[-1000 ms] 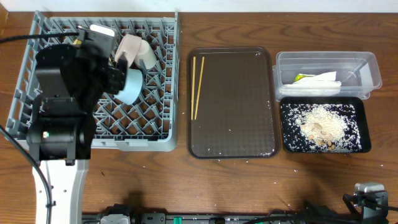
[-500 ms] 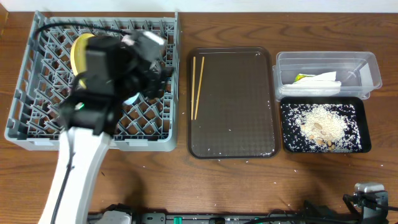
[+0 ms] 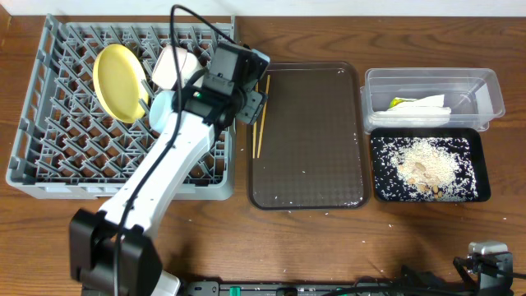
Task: Sort waste into correct bins and load items into the dishwasher
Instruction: 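Move the left gripper right to the chopsticks on the brown tray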
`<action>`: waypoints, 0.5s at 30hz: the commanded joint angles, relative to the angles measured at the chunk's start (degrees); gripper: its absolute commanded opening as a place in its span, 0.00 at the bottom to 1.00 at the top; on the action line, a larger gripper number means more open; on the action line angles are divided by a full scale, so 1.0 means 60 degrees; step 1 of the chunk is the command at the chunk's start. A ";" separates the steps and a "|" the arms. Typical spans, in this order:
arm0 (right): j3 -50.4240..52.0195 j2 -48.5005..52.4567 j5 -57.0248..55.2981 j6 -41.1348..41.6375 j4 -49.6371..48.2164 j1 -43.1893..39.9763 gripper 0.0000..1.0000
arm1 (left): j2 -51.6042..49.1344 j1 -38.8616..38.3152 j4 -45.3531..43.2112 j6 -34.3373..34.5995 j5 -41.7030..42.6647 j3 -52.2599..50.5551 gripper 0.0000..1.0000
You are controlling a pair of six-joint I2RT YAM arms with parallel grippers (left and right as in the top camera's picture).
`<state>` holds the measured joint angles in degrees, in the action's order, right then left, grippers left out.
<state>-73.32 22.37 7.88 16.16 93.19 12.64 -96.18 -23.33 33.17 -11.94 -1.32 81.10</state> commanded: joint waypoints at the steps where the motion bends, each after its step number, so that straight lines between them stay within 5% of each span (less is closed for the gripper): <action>1: -0.0004 0.0004 -0.0058 0.0087 0.0018 -0.0124 0.99 | -0.0444 -0.0164 -0.0011 0.0295 -0.0430 0.0466 0.70; 15: -0.0004 0.0004 -0.0058 0.0087 0.0018 -0.0120 0.99 | -0.1603 -0.0528 -0.0452 0.0594 0.0149 0.0499 0.66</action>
<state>-73.32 22.37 7.88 16.16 93.21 12.64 -103.92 -26.48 30.55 -10.02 -1.17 82.46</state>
